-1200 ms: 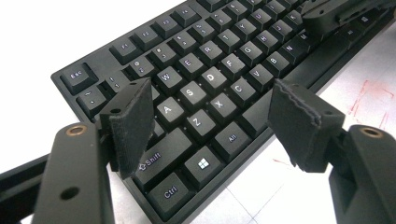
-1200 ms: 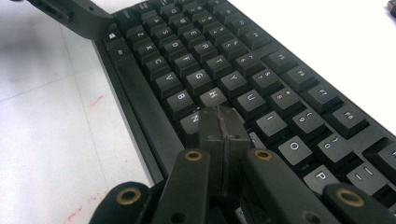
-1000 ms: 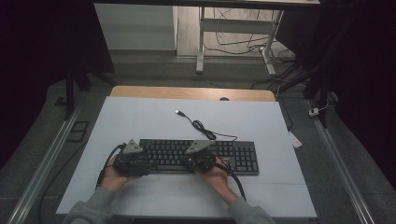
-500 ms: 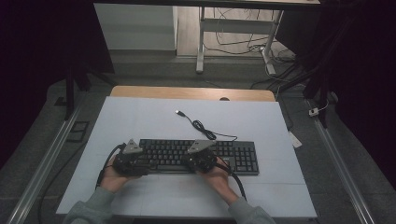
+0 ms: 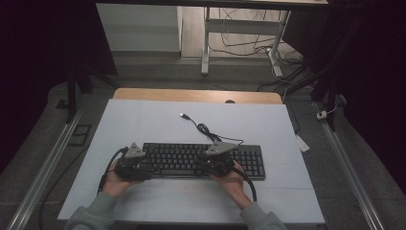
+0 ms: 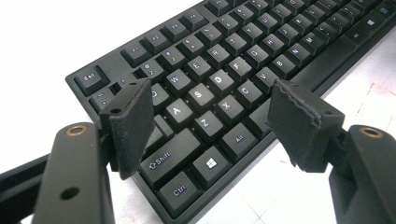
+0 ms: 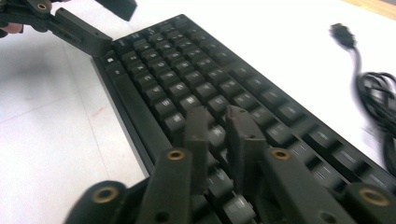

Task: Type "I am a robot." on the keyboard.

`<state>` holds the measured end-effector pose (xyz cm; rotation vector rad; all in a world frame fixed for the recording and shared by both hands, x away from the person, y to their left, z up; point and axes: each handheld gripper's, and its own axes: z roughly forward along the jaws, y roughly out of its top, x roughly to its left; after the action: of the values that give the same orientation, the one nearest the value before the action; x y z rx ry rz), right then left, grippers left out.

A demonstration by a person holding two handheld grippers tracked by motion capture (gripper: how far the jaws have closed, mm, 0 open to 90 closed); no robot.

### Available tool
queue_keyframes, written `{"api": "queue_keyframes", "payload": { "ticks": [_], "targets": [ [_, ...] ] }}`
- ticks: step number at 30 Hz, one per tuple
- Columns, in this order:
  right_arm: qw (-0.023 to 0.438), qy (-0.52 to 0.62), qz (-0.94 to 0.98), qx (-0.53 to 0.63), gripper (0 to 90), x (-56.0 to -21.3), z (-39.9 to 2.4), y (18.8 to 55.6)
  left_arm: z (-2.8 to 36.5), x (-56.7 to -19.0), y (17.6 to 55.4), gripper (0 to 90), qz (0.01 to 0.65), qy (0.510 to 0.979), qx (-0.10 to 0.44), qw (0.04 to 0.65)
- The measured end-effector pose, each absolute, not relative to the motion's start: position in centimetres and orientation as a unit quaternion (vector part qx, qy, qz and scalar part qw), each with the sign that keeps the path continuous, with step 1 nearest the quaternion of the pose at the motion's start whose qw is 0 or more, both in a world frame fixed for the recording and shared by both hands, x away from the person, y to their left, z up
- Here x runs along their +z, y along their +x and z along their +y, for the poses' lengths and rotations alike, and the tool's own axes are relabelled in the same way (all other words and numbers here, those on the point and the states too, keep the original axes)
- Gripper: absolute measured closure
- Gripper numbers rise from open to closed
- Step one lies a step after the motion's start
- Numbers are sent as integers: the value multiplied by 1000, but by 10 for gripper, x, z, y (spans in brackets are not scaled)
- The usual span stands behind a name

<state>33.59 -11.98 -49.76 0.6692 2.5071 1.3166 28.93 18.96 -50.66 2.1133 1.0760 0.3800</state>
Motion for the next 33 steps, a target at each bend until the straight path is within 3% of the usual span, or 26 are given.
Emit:
{"api": "queue_keyframes", "payload": {
  "ticks": [7,12,25,33],
  "targets": [
    [140,245,850,445,610,-498,-152,330,190,-507,290,313,418,821,149,360],
    [151,255,847,441,552,-499,-171,326,190,-507,290,313,419,820,149,360],
    [159,285,838,437,527,-501,-220,311,193,-507,291,312,423,817,151,362],
    [162,288,836,438,526,-503,-229,311,193,-507,292,311,424,817,151,361]
  ]
}}
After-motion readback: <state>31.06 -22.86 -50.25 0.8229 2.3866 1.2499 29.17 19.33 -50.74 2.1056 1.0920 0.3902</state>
